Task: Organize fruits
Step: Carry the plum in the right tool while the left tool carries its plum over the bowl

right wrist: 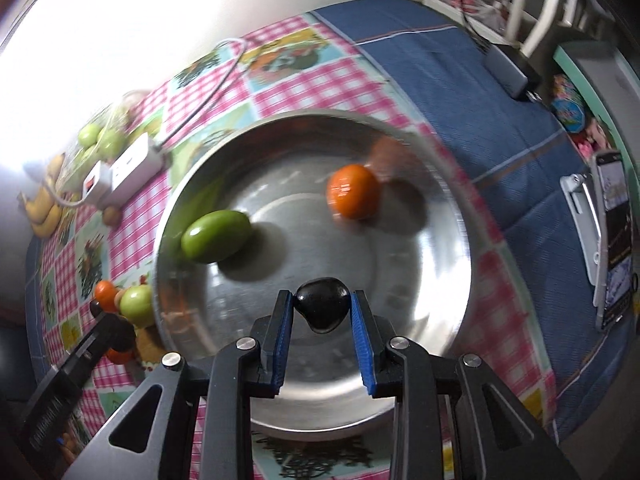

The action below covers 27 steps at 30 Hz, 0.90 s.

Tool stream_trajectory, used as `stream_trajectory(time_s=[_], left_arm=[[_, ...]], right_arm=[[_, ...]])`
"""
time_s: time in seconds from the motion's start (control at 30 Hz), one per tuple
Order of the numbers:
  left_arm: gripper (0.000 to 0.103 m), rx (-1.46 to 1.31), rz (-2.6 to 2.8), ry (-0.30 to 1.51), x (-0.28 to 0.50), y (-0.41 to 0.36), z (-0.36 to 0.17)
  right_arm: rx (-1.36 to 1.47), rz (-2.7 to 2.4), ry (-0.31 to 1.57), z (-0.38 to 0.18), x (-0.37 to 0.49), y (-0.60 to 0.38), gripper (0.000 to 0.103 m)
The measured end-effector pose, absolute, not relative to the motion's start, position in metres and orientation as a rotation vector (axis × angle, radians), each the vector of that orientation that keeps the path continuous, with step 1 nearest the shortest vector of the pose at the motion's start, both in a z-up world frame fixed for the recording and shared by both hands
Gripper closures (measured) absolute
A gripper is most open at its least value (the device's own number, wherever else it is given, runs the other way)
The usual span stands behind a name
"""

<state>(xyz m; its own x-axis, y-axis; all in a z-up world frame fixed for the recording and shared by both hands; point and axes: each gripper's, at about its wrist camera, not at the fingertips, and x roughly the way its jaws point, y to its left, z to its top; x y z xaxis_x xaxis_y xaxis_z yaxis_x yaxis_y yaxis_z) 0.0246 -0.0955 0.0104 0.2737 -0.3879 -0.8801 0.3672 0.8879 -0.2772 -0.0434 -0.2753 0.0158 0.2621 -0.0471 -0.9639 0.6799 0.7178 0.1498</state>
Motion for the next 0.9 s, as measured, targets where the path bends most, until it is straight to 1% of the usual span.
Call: stream_trajectory(time_s=[0.17, 0.3, 0.9], left_arm=[[0.076, 0.083, -0.579, 1.179, 0.005, -0.13, 0.005], [0.076, 0.129, -0.6, 1.182, 0.0, -0.141, -0.003], [0.076, 0.166, -0.591, 1.243, 0.001, -0.147, -0.024]], right_arm=[[0.635, -0.566, 1.202, 0.02, -0.055, -0.289, 0.072], [0.649, -0.574, 1.204, 0.018, -0.06, -0.297, 0.072], [0.65, -0.546, 1.297, -0.01, -0.058, -0.289, 0.072]])
